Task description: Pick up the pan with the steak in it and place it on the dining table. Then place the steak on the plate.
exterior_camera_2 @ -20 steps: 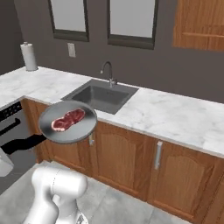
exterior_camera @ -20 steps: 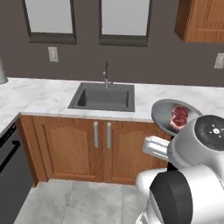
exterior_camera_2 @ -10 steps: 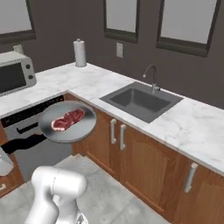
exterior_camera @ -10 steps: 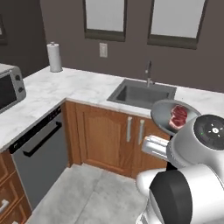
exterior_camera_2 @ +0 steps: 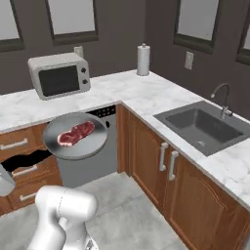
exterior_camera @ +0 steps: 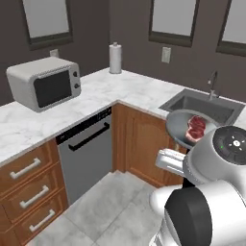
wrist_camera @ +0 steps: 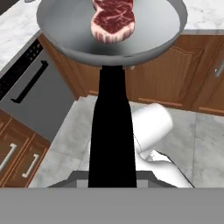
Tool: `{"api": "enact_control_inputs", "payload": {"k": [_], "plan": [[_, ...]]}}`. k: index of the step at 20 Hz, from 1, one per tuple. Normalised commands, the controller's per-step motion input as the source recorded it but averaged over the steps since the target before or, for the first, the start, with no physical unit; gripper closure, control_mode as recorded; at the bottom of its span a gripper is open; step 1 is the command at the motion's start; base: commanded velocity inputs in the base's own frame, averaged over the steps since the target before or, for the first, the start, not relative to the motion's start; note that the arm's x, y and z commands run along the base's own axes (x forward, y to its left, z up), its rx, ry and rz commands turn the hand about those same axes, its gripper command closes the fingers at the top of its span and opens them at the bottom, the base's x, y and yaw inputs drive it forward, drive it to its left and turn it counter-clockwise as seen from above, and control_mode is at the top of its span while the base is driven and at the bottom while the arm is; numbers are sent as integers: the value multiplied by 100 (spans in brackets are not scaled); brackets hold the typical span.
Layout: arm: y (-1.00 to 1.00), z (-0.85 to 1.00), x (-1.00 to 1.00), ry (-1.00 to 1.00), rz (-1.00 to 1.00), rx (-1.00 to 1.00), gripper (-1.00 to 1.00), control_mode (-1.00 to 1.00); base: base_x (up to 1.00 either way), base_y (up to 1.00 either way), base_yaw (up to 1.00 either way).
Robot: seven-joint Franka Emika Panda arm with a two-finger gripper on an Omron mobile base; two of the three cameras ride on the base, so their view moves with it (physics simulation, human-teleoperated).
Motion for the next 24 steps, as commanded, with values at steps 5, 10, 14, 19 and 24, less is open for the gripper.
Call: {"api": "enact_control_inputs", "payload": {"k": [5, 10, 14, 19, 24], "plan": [[0, 0, 0, 0, 0, 0, 100, 100, -6, 0, 50], [0, 0, 0, 0, 0, 0, 100, 100, -7, 0, 50], [0, 0, 0, 0, 0, 0, 100, 100, -9, 3, 50], [0, 0, 0, 0, 0, 0, 100, 100, -16, 10, 46], [0, 0, 0, 0, 0, 0, 100, 100, -27, 14, 40]]}}
